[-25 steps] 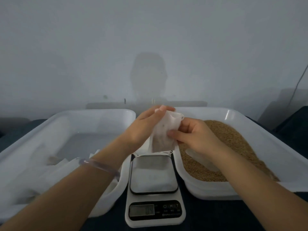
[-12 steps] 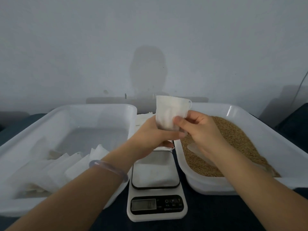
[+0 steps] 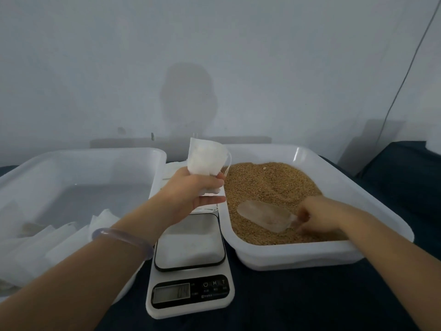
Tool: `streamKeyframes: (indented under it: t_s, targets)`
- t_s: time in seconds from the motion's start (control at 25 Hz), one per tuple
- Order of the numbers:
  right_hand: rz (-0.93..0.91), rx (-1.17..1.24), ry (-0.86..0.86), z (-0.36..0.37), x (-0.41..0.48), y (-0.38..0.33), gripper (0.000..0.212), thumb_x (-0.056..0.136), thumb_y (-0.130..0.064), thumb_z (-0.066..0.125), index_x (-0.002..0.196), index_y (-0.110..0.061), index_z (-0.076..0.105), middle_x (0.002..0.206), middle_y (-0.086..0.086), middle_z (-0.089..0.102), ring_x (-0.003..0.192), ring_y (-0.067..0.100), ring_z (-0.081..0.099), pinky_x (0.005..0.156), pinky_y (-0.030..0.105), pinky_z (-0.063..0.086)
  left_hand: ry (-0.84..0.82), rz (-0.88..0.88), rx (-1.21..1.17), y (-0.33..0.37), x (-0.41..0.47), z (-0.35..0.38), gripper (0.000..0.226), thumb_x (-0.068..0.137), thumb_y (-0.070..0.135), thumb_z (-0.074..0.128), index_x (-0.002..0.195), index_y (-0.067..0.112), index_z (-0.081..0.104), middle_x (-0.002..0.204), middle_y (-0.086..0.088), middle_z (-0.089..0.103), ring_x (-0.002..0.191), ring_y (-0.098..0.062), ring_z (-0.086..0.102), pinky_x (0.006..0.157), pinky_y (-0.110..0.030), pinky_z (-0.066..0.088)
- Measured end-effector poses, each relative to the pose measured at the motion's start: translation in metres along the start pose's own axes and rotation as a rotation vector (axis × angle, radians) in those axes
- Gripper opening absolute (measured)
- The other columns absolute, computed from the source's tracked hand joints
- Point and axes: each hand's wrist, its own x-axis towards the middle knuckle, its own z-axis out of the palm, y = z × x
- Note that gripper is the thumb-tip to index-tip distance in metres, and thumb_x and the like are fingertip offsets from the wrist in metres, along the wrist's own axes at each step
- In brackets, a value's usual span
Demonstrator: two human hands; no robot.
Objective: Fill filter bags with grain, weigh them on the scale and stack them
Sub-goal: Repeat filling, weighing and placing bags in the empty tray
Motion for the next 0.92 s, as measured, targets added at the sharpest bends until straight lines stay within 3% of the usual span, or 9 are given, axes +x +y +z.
streamKeyframes:
  t_s: [0.12,0.28,0.52,0.68,0.76,0.92]
  targets:
    - [-0.078,0.013,0.125,-0.006,0.001,-0.004,0.021,0.077,-0.034,0.073,0.084,-0.033,0.054,0.09,-0.012,0.058,0.079,0.004,0.054,0.065,0.021,0.042,0.014,0.018,0.039,0.0,-0.001,0.0,0.027,0.079,-0.023,0.049,0.078,-0.001,0.063,0.076,-0.007,0.066,0.081,-0.024,0.07,0.067,-0.031,0.059]
    - [-0.2,0.044,0.09,-0.009,-0.011,0.001,0.027,0.071,-0.036,0.078,0.085,-0.038,0.055,0.091,-0.017,0.058,0.083,0.0,0.056,0.071,0.022,0.047,0.047,-0.003,0.155,0.002,-0.004,0.001,0.028,0.08,-0.021,0.049,0.079,0.005,0.061,0.072,-0.004,0.066,0.06,-0.012,0.068,0.052,-0.019,0.053]
    - [-0.208,0.138,0.109,-0.017,-0.031,0.021,0.019,0.075,-0.041,0.074,0.087,-0.042,0.06,0.09,-0.016,0.061,0.085,0.001,0.058,0.076,0.022,0.048,0.068,0.043,0.239,-0.001,0.003,0.016,0.016,0.079,-0.006,0.066,0.085,0.008,0.059,0.069,-0.003,0.063,0.054,-0.008,0.062,0.051,-0.018,0.052]
    - [-0.178,0.219,0.202,-0.026,-0.043,0.037,0.025,0.083,-0.034,0.068,0.105,-0.042,0.058,0.099,-0.024,0.058,0.095,-0.004,0.055,0.087,0.02,0.045,0.137,0.124,0.54,-0.01,0.023,0.032,0.031,0.073,0.009,0.075,0.097,0.015,0.057,0.086,-0.004,0.064,0.067,-0.013,0.06,0.053,-0.02,0.049]
    - [-0.151,0.219,0.259,-0.03,-0.049,0.048,0.03,0.085,-0.034,0.064,0.114,-0.04,0.057,0.104,-0.025,0.057,0.1,-0.003,0.054,0.093,0.023,0.043,0.167,0.185,0.712,-0.015,0.033,0.037,0.04,0.071,0.017,0.078,0.101,0.022,0.053,0.089,0.003,0.059,0.071,-0.007,0.056,0.047,-0.009,0.039]
    - [-0.138,0.34,0.398,-0.049,-0.06,0.065,0.031,0.09,-0.03,0.058,0.12,-0.035,0.057,0.108,-0.019,0.054,0.101,0.0,0.053,0.083,0.02,0.041,0.17,0.295,0.761,-0.032,0.04,0.045,0.053,0.068,0.024,0.082,0.104,0.033,0.044,0.086,0.018,0.049,0.074,0.001,0.048,0.048,-0.008,0.04]
